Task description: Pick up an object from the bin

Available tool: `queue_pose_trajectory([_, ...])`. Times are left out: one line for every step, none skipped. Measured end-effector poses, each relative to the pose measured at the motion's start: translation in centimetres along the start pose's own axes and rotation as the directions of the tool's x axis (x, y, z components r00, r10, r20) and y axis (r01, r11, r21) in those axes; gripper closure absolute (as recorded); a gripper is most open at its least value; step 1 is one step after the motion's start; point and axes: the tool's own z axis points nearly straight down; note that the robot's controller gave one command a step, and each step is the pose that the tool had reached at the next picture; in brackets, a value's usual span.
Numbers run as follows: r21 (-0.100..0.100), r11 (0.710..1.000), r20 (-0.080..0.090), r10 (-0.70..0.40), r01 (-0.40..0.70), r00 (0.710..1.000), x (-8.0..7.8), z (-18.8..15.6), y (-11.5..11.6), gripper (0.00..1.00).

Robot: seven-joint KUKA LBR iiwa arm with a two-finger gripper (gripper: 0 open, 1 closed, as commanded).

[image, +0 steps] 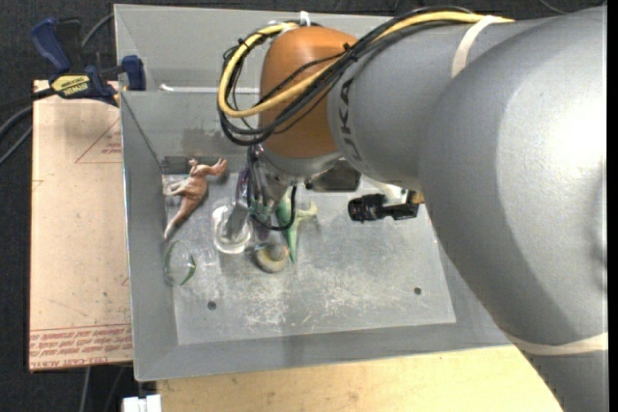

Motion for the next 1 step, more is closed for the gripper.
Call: queue_pose_trajectory([-0.003, 1.0, 0.002, -0.001, 0.001, 1.0, -0.06, -1.31, 0.08, 1.0])
